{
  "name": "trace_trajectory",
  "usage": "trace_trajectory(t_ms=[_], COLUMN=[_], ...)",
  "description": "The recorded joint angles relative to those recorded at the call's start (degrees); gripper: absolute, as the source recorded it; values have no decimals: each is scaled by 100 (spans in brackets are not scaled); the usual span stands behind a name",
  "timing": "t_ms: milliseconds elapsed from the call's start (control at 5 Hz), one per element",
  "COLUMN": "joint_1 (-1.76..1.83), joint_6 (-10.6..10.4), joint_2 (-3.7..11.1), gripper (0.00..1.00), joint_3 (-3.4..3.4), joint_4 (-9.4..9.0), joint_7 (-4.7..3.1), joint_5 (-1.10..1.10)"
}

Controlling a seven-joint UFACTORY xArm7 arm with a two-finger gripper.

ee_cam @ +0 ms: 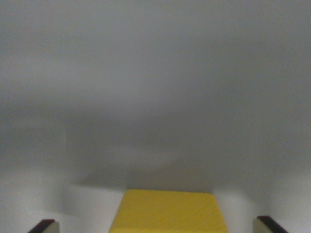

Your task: Pick yellow cube

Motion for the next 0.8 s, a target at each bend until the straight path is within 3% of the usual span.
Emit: trace_trajectory(t_ms=[600, 800], joint_1=[0, 0], joint_6=[0, 0], joint_2=[0, 0], gripper=[0, 100], joint_3=[0, 0], joint_4=[0, 0], joint_7=[0, 0], joint_5=[0, 0])
